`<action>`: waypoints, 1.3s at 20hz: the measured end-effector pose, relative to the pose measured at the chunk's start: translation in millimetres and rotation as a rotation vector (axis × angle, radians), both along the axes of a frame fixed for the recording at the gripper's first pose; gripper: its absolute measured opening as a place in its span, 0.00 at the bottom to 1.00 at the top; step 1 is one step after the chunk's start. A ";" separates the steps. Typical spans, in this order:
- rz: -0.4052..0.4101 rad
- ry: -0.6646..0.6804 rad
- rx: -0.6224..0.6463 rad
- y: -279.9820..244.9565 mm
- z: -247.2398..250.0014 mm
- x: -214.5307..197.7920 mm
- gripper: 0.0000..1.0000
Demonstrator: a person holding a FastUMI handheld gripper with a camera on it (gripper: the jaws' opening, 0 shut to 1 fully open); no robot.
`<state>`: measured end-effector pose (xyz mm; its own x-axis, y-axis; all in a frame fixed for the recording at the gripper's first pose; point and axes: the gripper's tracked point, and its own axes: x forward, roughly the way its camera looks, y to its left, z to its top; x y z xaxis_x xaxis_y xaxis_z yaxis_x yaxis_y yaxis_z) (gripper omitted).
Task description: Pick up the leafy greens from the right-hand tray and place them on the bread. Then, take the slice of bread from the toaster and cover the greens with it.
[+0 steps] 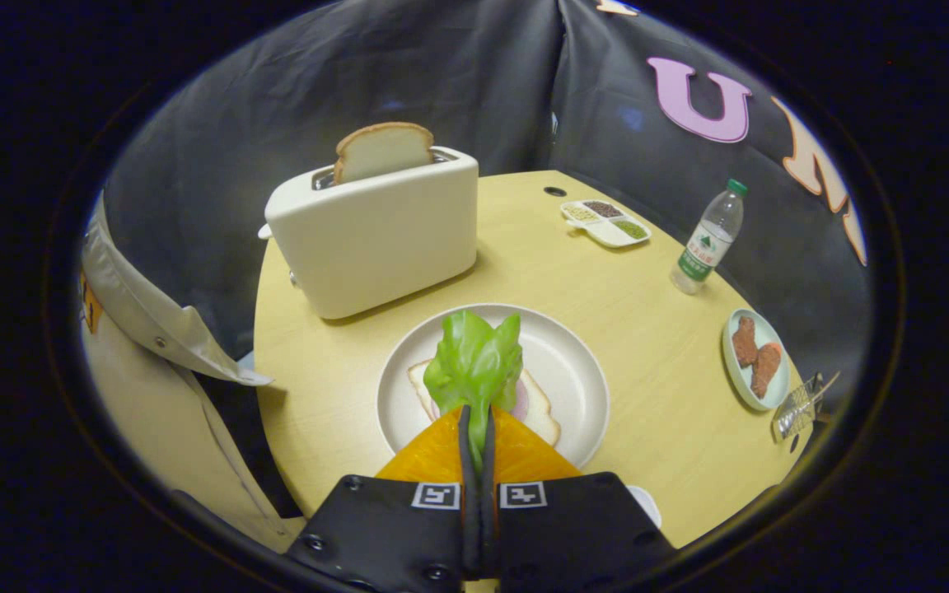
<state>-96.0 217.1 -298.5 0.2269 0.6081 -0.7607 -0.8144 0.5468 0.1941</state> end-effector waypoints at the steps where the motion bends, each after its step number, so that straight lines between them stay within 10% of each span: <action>1: 0.006 0.007 0.000 3.0 -2.5 -1.4 0.04; 15: 0.031 0.039 -0.049 19.0 -34.3 10.7 0.16; 26: -0.005 -0.020 -0.110 10.2 -45.1 25.7 0.77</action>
<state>-70.3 227.3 -343.5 0.2456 0.5197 -0.8183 -0.8150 0.5677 0.1159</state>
